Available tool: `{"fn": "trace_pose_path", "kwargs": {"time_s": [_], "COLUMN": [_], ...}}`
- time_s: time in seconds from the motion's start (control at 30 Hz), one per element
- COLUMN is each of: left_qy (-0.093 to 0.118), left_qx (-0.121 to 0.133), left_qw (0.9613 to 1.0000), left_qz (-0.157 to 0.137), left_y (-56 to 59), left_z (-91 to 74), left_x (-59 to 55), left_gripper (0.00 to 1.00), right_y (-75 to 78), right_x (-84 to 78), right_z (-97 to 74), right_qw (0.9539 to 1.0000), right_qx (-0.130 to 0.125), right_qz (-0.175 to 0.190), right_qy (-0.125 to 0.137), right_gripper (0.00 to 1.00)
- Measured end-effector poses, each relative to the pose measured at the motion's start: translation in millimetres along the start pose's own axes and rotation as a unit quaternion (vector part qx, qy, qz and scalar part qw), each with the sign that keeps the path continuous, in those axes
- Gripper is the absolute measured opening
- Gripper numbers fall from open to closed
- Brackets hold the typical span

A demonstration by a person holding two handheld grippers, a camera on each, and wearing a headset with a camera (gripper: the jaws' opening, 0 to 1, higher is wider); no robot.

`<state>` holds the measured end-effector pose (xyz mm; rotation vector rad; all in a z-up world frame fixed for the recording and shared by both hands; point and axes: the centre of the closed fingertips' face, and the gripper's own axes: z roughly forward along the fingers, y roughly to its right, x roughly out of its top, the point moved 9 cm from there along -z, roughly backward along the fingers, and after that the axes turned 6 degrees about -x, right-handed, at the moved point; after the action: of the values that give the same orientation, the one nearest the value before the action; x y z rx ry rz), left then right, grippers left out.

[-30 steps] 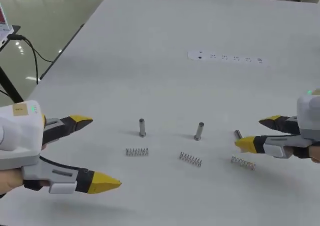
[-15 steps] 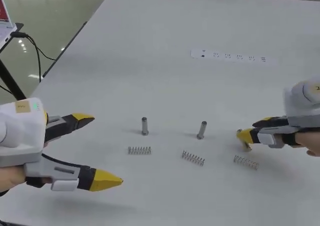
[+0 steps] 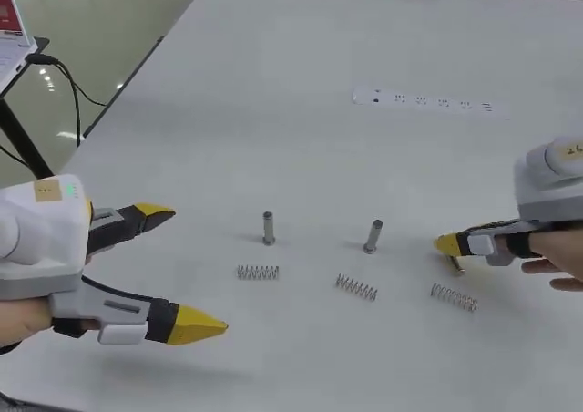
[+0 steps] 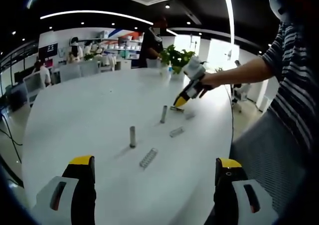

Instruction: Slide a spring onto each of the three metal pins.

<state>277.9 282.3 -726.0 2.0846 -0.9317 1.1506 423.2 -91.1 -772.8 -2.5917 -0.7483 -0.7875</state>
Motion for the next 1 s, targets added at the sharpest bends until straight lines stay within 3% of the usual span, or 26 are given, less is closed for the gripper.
{"fn": "trace_pose_path", "kwargs": {"time_s": [0.23,0.4,0.77,1.0], "left_qy": [-0.004,-0.004,-0.014,-0.019], "left_qx": [-0.002,-0.002,-0.002,-0.004], "left_qw": [1.0000,1.0000,0.9999,0.9998], "left_qz": [-0.001,-0.001,0.001,0.001], "left_y": [0.7,0.6,-0.6,-1.3], "left_z": [0.6,1.1,1.5,2.9], "left_x": [-1.1,-0.9,-3.9,-5.3], "left_gripper": [0.98,0.98,0.98,0.98], "right_y": [2.2,1.0,1.6,0.1], "right_x": [1.7,0.2,1.2,0.8], "right_z": [5.0,10.2,13.8,15.2], "right_qw": [0.9994,0.9993,0.9987,0.9982], "right_qx": [-0.009,-0.016,-0.039,-0.033], "right_qz": [0.035,0.029,0.025,0.046], "right_qy": [-0.003,-0.016,-0.020,-0.020], "right_gripper": [0.16,0.15,0.07,0.05]}}
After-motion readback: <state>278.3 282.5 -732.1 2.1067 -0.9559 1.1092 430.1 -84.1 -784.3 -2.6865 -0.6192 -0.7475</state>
